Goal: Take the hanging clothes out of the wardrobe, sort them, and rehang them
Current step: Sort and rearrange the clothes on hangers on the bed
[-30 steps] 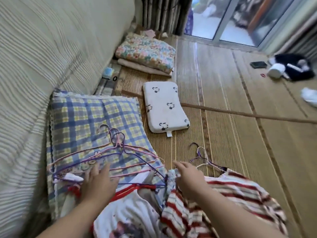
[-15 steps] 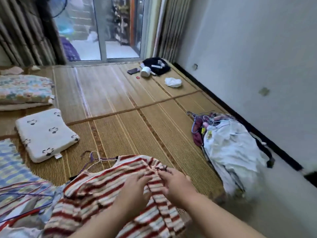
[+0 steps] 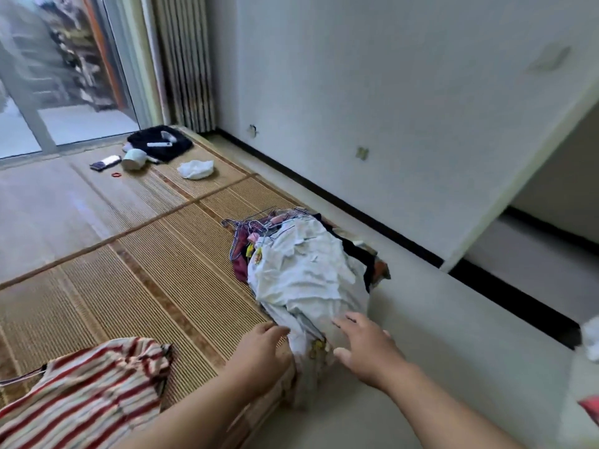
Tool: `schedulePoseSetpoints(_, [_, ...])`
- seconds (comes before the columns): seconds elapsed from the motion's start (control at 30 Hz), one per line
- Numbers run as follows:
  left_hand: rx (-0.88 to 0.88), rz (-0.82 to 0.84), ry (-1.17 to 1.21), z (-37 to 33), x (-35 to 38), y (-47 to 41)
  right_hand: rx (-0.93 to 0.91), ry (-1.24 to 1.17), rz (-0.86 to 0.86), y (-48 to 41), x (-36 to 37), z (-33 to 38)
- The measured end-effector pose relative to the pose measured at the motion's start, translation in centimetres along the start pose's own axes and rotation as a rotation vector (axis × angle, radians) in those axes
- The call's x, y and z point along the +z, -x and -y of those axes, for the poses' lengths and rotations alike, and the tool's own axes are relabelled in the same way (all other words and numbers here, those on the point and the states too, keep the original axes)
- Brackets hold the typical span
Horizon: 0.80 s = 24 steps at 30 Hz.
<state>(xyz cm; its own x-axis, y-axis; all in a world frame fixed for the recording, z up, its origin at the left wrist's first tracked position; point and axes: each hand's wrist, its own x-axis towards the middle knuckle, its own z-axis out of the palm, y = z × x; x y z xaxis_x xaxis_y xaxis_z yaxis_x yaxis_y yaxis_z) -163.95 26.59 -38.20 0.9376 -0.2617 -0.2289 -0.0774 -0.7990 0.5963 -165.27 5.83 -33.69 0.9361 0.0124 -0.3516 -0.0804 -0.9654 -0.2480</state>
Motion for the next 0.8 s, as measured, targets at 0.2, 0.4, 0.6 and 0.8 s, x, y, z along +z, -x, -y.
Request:
schedulePoseSetpoints(0.2, [-0.01,0.009,0.028,-0.6,1.2,-7.0,0.033,-0.05,0.01,-6.0,-1.4,-4.3])
schedulePoseSetpoints(0.4, [-0.113,0.004,0.067,2.2,1.2,-17.1,-0.004,-0.07,0.074,-18.3,-3.2,-6.1])
schedulePoseSetpoints(0.6, [-0.258,0.017,0.071,5.5,-0.6,-26.7,-0.068,-0.057,0.158,-31.8,-5.6,-5.7])
schedulePoseSetpoints(0.8, [-0.413,0.004,0.091,8.7,0.4,-34.1,-0.138,-0.01,0.219,-43.4,-5.2,-6.1])
